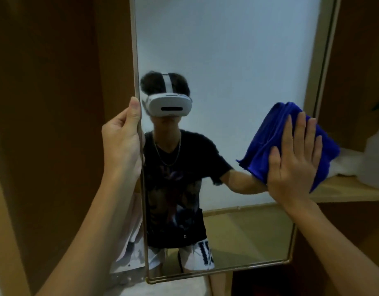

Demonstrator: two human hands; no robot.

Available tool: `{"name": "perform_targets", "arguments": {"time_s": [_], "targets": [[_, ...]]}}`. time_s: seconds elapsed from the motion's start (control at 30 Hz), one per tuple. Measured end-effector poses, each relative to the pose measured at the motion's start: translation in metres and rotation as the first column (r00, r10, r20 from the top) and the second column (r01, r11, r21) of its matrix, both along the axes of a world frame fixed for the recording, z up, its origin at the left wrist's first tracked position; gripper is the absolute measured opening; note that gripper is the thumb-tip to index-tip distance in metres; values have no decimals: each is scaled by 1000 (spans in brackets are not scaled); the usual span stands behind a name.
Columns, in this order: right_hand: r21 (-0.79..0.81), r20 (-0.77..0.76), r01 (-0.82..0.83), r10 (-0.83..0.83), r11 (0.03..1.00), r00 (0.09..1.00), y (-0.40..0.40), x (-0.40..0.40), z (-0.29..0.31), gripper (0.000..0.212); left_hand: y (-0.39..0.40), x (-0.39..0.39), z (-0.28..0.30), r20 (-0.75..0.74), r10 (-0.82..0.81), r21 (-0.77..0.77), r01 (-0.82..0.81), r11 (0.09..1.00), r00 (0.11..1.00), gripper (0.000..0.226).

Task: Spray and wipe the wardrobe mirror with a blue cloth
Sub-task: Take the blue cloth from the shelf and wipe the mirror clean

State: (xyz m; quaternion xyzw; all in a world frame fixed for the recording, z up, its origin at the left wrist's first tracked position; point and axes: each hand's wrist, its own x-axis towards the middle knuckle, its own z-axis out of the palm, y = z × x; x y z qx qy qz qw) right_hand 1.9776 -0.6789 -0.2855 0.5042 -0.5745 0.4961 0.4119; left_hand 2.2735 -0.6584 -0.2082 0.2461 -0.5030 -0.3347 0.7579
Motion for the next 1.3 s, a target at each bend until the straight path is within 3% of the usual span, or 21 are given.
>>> {"name": "perform_targets", "arguments": {"time_s": [0.07,0.13,0.2,0.33,0.47,0.63,0.77,0.9,1.1,1.3], "targets": [[-19,89,6,-4,1000,996,-1,18,2,56,3,0,1,-35,-19,10,20,1000,999,29],[-24,117,-14,17,1000,993,0,44,3,57,5,0,3,-60,-19,32,21,999,998,37],[-18,34,-52,53,998,998,1,76,1,57,5,0,2,-70,-24,44,27,999,997,39],[9,-184,-155,154,988,971,4,155,5,56,3,1,-1,-28,-34,68,36,997,999,20],[81,-332,-222,236,972,913,2,207,8,53,0,1,-1,16,15,82,-17,996,1000,30],[101,-411,-190,215,977,886,-5,159,5,57,-4,0,-2,21,-11,79,9,997,1000,31],[21,-246,-77,80,997,966,-7,66,-3,58,-6,0,-2,7,-5,90,4,996,1000,28],[10,-150,-20,22,1000,988,-3,-4,-11,56,-5,-2,-2,-7,0,79,1,997,1000,27],[-28,-143,-15,11,999,990,-4,-2,-31,57,-6,1,-14,-15,-29,40,30,999,999,21],[22,-164,-30,33,999,986,0,-5,-101,59,-1,12,-75,126,-6,102,-7,995,992,26]]}}
